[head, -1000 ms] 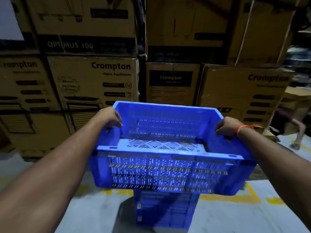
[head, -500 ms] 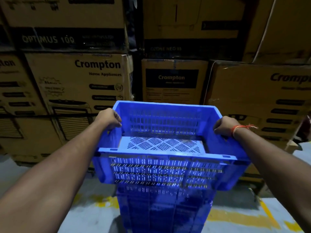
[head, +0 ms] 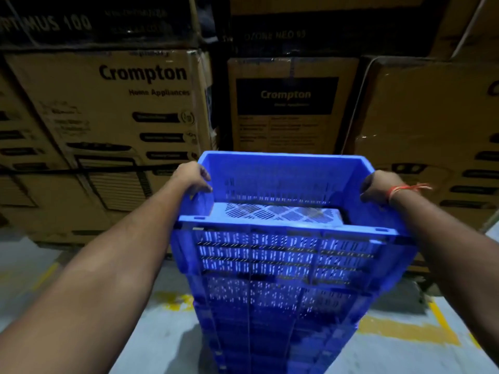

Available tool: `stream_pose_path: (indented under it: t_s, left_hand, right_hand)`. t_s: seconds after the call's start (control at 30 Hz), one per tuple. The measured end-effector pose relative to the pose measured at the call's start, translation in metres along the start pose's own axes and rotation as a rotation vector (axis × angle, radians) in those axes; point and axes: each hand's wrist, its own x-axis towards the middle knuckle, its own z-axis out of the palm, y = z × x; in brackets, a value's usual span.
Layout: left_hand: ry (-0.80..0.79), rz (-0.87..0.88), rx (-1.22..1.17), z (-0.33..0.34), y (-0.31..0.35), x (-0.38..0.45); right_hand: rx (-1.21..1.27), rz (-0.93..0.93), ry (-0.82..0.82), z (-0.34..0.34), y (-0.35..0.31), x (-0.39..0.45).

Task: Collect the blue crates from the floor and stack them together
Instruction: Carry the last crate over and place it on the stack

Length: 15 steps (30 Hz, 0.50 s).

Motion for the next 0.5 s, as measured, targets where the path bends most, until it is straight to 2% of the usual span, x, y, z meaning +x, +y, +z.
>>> stream_pose_path:
  t_s: [0.5]
  left_hand:
    - [0.007, -0.009, 0.006, 0.014, -0.006, 0.007]
  right_hand:
    - [-0.028, 0.038, 0.000, 0.010, -0.002, -0.002]
